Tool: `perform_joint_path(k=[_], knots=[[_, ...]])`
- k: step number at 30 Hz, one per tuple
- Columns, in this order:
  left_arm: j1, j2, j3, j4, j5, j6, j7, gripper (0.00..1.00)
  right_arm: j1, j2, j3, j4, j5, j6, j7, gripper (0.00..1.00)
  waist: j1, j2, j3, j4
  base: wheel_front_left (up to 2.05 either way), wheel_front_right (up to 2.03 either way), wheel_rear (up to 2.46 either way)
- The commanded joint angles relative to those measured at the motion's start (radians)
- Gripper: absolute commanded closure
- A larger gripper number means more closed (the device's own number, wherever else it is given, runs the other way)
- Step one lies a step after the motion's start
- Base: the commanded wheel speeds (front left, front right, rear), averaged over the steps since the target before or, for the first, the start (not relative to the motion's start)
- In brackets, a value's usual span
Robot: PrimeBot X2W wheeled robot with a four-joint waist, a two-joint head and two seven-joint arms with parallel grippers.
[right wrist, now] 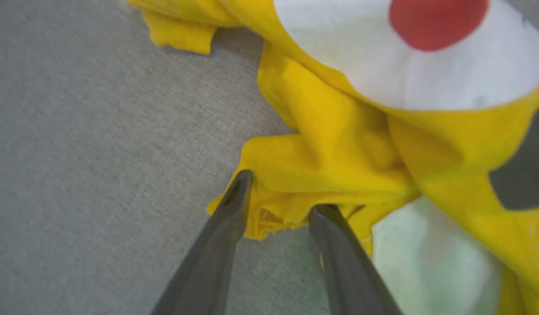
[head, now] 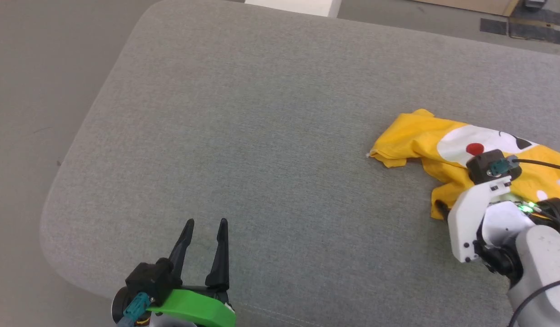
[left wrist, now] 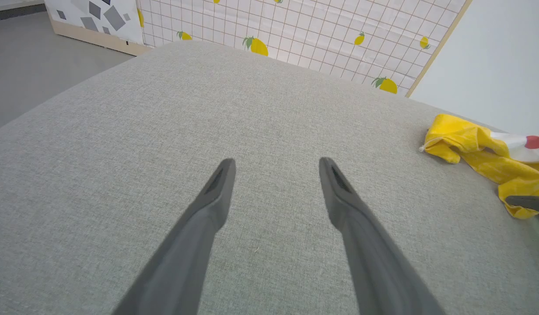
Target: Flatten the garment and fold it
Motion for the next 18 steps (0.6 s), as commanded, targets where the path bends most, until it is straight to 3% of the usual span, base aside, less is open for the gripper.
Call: perform_joint_path(k=[1,7,12,18], knots=[[-0.013,-0.003,0.004,0.004,-0.003,0.002,-0.004,0.00,-0.024,0.008,0.010,0.011,0.002,-0.002,-0.022,1.00,0.0000,0.0000,-0.006,0.006,0.00,0.00,0.00],[-0.004,-0.003,0.010,0.011,0.005,-0.004,-0.004,0.00,-0.067,0.005,0.072,-0.025,0.053,-0.002,-0.087,1.00,0.0000,0.0000,-0.042,-0.027,0.00,0.00,0.00],[0.001,-0.003,0.008,0.016,0.006,-0.008,-0.004,0.00,-0.107,0.018,0.151,-0.151,0.139,-0.002,-0.096,1.00,0.0000,0.0000,-0.070,-0.065,0.00,0.00,0.00],[0.016,-0.003,0.007,0.019,-0.001,-0.008,-0.004,0.00,-0.096,0.083,0.279,-0.327,0.278,-0.002,-0.045,1.00,0.0000,0.0000,-0.089,-0.077,0.00,0.00,0.00]])
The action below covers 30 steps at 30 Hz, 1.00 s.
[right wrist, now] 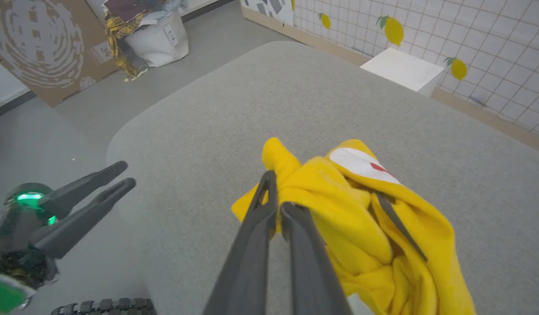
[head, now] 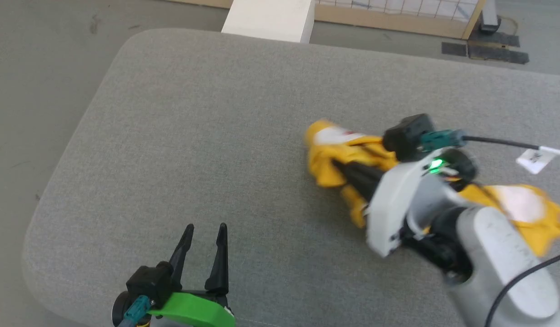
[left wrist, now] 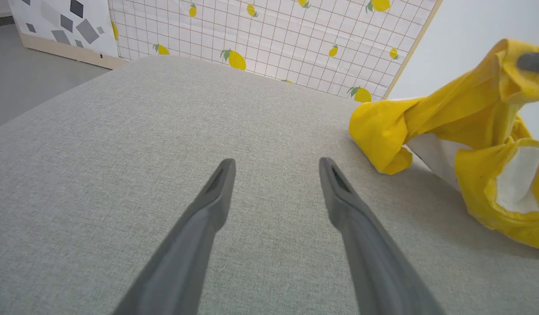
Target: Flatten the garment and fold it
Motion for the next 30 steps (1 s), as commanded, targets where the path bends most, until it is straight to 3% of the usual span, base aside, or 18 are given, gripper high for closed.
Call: perform_joint_path(k=[1,8,9,10,11,15,22,26,30], knots=[[0.014,-0.003,0.001,0.003,-0.003,-0.006,-0.004,0.00,0.018,0.015,0.018,-0.022,0.029,-0.001,0.022,1.00,0.0000,0.0000,-0.012,-0.002,0.00,0.00,0.00],[0.025,-0.003,-0.001,0.008,-0.010,-0.008,-0.004,0.00,0.177,-0.025,0.122,0.001,0.077,-0.001,0.126,1.00,0.0000,0.0000,-0.015,0.037,0.00,0.00,0.00],[0.024,-0.003,-0.002,0.009,-0.011,-0.009,-0.004,0.00,0.198,-0.039,0.133,0.018,0.069,-0.001,0.129,0.90,0.0000,0.0000,-0.012,0.044,0.00,0.00,0.00],[0.022,-0.003,-0.003,0.010,-0.011,-0.010,-0.004,0.00,0.206,-0.054,0.149,0.027,0.053,-0.001,0.126,0.57,0.0000,0.0000,-0.010,0.048,0.00,0.00,0.00],[0.019,-0.003,-0.003,0.010,-0.011,-0.010,-0.004,0.00,0.215,-0.066,0.158,0.039,0.039,-0.001,0.112,0.00,0.0000,0.0000,-0.008,0.052,0.00,0.00,0.00],[0.013,-0.003,0.003,0.008,-0.017,-0.004,-0.004,0.00,0.226,-0.059,0.153,0.053,0.042,-0.001,0.066,0.00,0.0000,0.0000,-0.005,0.058,0.00,0.00,0.00],[0.017,-0.003,0.005,0.000,-0.024,0.006,-0.004,0.00,0.165,-0.048,0.080,-0.035,0.037,-0.001,0.028,0.00,0.0000,0.0000,-0.008,0.048,0.00,0.00,0.00],[0.017,-0.003,0.003,-0.006,-0.022,0.008,-0.004,0.00,0.124,-0.086,0.035,-0.052,-0.022,-0.001,0.037,0.00,0.0000,0.0000,0.001,0.046,0.00,0.00,0.00],[0.008,-0.003,0.001,-0.007,-0.023,0.006,-0.004,0.00,0.113,-0.151,0.060,-0.030,-0.059,-0.001,0.080,0.00,0.0000,0.0000,0.017,0.054,0.00,0.00,0.00]])
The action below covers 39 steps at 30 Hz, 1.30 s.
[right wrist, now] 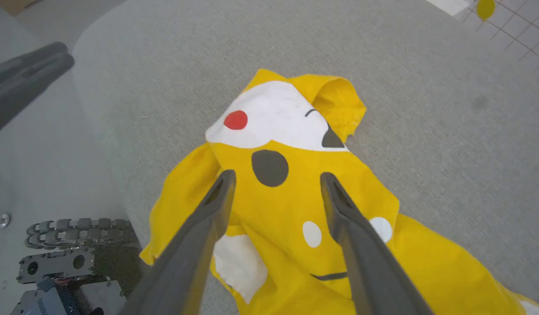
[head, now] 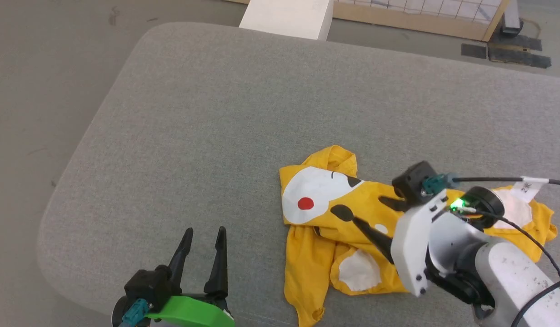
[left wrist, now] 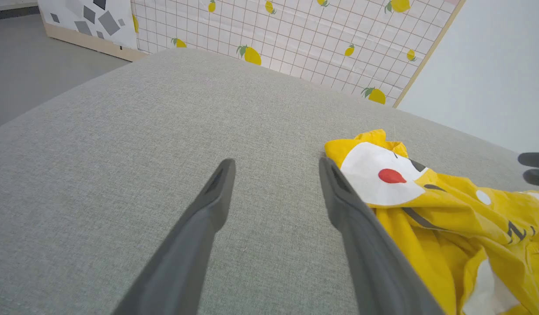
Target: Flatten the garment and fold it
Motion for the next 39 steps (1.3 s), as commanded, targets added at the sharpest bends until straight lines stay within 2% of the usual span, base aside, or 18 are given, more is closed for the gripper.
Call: perform_joint_path(k=[1,5,10,11,12,14,21,26,29,32,35,39], knots=[[-0.009,-0.003,0.001,-0.003,-0.003,0.004,-0.004,0.00,-0.004,-0.013,0.020,0.012,-0.011,-0.001,0.008,0.00,-0.0001,0.0000,0.009,0.008,0.00,0.00,0.00],[-0.018,-0.003,-0.002,-0.001,-0.010,0.005,-0.004,0.00,-0.002,-0.033,0.073,0.084,-0.018,-0.001,-0.006,0.00,-0.0001,0.0000,0.024,0.023,0.00,0.00,0.00],[-0.027,-0.003,-0.006,0.004,-0.014,0.006,-0.004,0.00,-0.029,-0.020,0.110,0.190,-0.037,-0.001,-0.072,0.00,-0.0001,0.0000,0.029,0.041,0.00,0.00,0.00],[-0.027,-0.003,-0.005,0.005,-0.014,0.006,-0.004,0.00,-0.034,-0.012,0.108,0.207,-0.039,-0.001,-0.087,0.08,-0.0001,0.0000,0.027,0.043,0.00,0.00,0.00],[-0.027,-0.003,-0.004,0.006,-0.014,0.006,-0.004,0.00,-0.043,-0.005,0.107,0.223,-0.044,-0.001,-0.108,0.53,-0.0001,0.0000,0.026,0.045,0.00,0.00,0.00],[-0.025,-0.003,0.000,0.007,-0.014,0.007,-0.004,0.00,-0.057,0.009,0.094,0.244,-0.050,-0.001,-0.149,1.00,-0.0001,0.0000,0.022,0.046,0.00,0.00,0.00],[-0.013,-0.003,0.003,0.003,-0.019,0.015,-0.004,0.00,-0.100,0.025,0.049,0.248,-0.041,-0.001,-0.215,1.00,-0.0001,0.0000,0.009,0.035,0.00,0.00,0.00],[-0.013,-0.003,-0.004,-0.005,-0.025,0.017,-0.004,0.00,-0.166,0.032,-0.070,0.215,-0.006,-0.001,-0.194,1.00,-0.0001,0.0000,0.023,0.025,0.00,0.00,0.00],[-0.022,-0.003,-0.017,-0.007,-0.029,0.014,-0.004,0.00,-0.200,0.029,-0.205,0.216,0.002,-0.001,-0.167,1.00,-0.0001,0.0000,0.047,0.036,0.00,0.00,0.00],[-0.032,-0.003,-0.023,-0.004,-0.035,0.017,-0.004,0.00,-0.210,-0.008,-0.343,0.234,-0.036,-0.001,-0.129,1.00,-0.0001,0.0000,0.073,0.051,0.00,0.00,0.00],[-0.042,-0.003,-0.032,0.001,-0.040,0.016,-0.004,0.00,-0.173,-0.060,-0.513,0.271,-0.117,-0.001,-0.086,1.00,-0.0001,0.0000,0.098,0.073,0.00,0.00,0.00],[-0.054,-0.003,-0.036,0.010,-0.046,0.015,-0.004,0.00,-0.068,-0.110,-0.712,0.313,-0.270,-0.001,-0.086,1.00,-0.0001,0.0000,0.116,0.096,0.00,0.00,0.00]])
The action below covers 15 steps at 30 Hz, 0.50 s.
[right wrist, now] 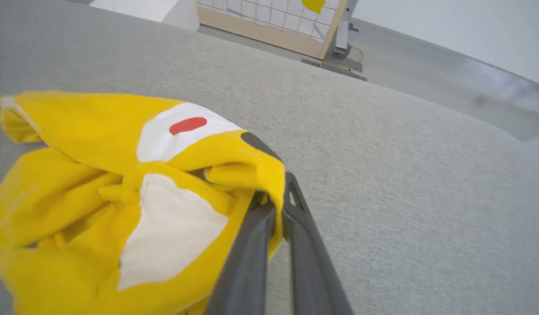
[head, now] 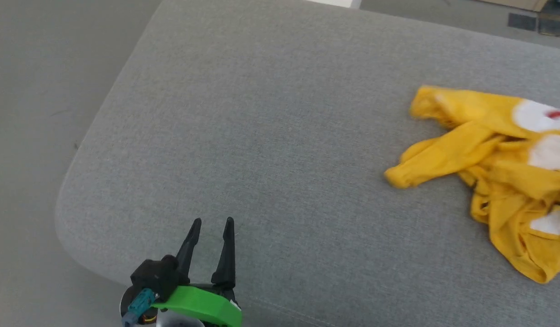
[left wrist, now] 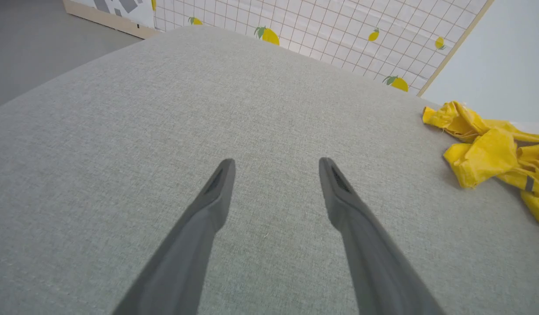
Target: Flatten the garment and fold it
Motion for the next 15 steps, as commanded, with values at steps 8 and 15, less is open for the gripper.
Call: perform_joint_path(k=[8,15], knots=[[-0.017,-0.003,0.000,0.016,-0.001,0.000,-0.004,0.00,0.148,0.108,-0.212,0.105,-0.202,-0.002,-0.090,0.00,0.0000,0.0000,0.003,0.010,0.00,0.00,0.00],[-0.005,-0.003,0.018,0.019,0.038,-0.016,-0.004,0.00,0.107,0.206,-0.145,0.051,-0.132,-0.002,-0.207,0.00,0.0000,0.0000,-0.054,-0.052,0.00,0.00,0.00]])
